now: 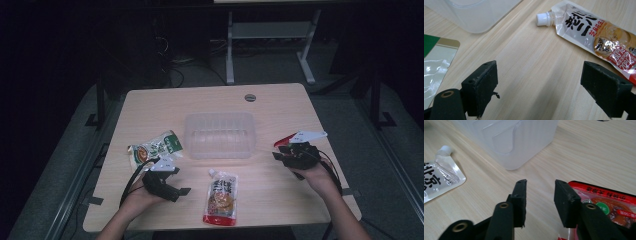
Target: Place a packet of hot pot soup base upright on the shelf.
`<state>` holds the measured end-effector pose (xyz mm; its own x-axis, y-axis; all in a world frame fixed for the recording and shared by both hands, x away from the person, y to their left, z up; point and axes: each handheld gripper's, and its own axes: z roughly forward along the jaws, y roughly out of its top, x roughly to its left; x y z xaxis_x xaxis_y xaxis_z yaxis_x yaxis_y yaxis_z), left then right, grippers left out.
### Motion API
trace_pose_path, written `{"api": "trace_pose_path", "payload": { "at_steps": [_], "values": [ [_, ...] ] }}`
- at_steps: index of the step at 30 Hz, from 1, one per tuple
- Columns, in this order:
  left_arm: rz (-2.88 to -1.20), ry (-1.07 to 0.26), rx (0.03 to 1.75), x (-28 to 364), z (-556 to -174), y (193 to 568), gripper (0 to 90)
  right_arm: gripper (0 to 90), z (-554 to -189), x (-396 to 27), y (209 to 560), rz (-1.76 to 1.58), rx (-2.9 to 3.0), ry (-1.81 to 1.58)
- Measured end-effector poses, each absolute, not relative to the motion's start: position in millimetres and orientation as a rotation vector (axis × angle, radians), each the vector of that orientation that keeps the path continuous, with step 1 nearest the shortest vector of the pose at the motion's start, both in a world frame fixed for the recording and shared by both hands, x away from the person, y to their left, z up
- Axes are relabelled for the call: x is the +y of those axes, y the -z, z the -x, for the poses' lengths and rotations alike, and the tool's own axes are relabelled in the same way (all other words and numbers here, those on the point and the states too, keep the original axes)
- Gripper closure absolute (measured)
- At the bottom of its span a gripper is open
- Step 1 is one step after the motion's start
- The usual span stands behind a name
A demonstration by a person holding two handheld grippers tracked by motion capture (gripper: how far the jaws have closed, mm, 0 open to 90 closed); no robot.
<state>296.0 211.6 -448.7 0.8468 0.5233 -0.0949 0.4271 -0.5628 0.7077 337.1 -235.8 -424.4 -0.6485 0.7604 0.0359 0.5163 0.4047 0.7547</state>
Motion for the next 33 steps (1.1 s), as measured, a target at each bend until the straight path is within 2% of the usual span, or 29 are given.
{"api": "trace_pose_path", "payload": {
  "at_steps": [9, 22, 33],
  "values": [
    [-2.237, -0.145, 0.708, 211.9, -297.0, 447.8, 14.4, 89.2, -350.1, -254.6, 420.1, -1.196, 2.292, -1.124],
    [-2.235, -0.152, 0.744, 215.5, -298.0, 446.2, 14.4, 90.0, -380.1, -291.5, 429.1, -1.306, 2.183, -0.994],
    [-2.251, -0.167, 0.733, 214.4, -299.4, 446.6, 14.3, 90.0, -413.3, -308.6, 449.7, -1.388, 2.147, -0.901]
  ]
}}
